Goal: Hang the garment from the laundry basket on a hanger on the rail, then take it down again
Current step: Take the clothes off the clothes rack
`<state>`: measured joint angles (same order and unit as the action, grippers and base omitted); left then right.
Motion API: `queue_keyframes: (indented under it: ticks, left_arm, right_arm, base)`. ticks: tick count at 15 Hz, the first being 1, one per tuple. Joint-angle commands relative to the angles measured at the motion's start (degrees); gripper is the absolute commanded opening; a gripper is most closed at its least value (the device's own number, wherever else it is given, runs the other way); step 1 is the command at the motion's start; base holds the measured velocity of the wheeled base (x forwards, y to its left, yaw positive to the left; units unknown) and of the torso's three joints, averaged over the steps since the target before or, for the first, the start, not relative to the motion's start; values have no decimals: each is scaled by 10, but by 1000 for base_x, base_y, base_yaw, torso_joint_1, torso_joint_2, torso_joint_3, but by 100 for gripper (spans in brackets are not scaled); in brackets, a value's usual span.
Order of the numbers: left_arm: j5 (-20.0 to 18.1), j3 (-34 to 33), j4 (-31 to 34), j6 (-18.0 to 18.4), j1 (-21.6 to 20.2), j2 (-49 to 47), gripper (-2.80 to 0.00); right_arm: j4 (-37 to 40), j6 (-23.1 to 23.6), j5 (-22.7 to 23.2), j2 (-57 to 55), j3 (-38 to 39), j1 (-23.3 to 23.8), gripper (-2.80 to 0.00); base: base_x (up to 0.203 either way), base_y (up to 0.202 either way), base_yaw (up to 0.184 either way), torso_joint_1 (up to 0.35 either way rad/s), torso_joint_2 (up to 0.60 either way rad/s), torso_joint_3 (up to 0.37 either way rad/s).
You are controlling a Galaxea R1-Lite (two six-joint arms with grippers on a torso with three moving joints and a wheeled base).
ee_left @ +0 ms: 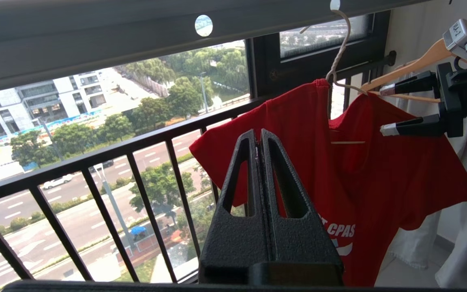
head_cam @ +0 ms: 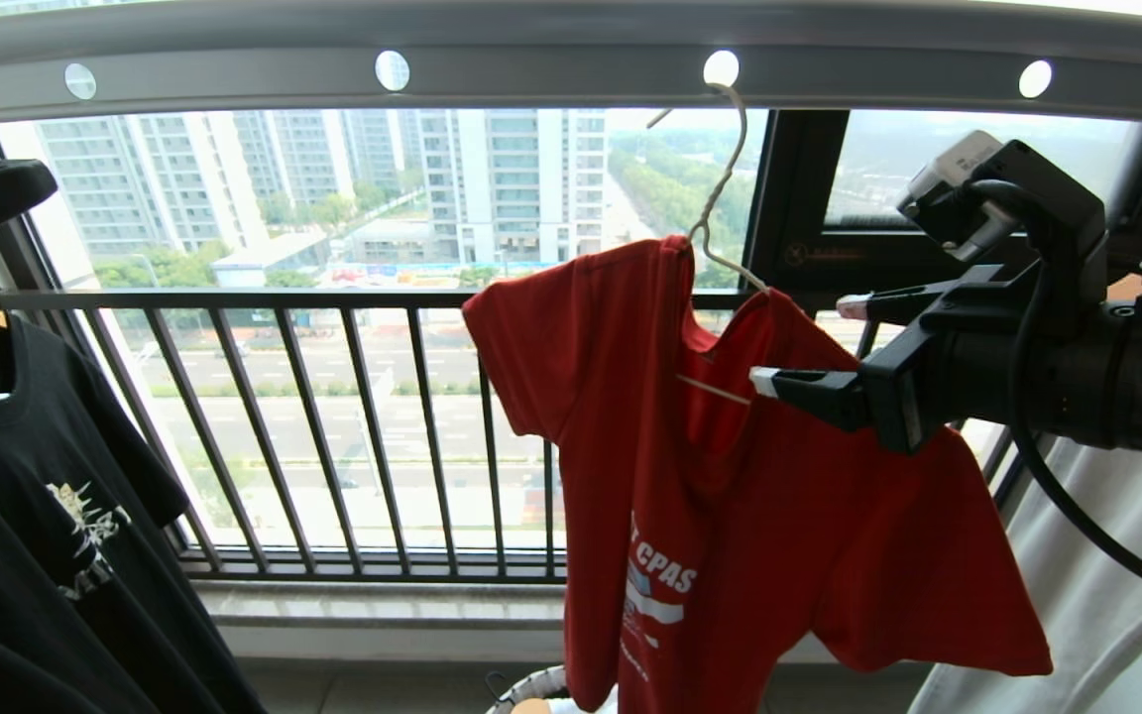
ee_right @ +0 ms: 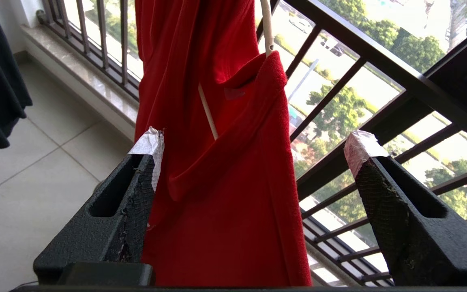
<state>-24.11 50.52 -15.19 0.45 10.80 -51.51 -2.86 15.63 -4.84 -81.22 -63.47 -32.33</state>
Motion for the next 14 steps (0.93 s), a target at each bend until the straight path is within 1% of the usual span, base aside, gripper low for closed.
queue_keyframes:
  ticks: [1,2,6,8,11,14]
  left_arm:
    - [-1,0,-1,0,0,-1,-280]
    - [-1,0,-1,0,0,-1,-280]
    - [-1,0,-1,0,0,-2,-280]
    - [-1,0,-1,-6,1,-3,-280]
    - [-1,1,-1,-10,1,-2,-280]
    - [-2,0,-1,-10,4,-4,-280]
  right_arm:
    - [0,2,14,-31,-15,0,-280]
    - [1,2,24,-37,-20,1,-280]
    - [3,4,35,-44,-35,1,-280]
    - [3,4,39,-54,-39,1,-280]
    - [39,3,48,-53,-53,1,-280]
    - [43,4,51,-45,-53,0,-280]
  base:
    - [0,0,0,0,0,0]
    - [0,0,0,0,0,0]
    - [0,0,0,0,0,0]
    - [0,0,0,0,0,0]
    - [0,0,0,0,0,0]
    - [0,0,0,0,0,0]
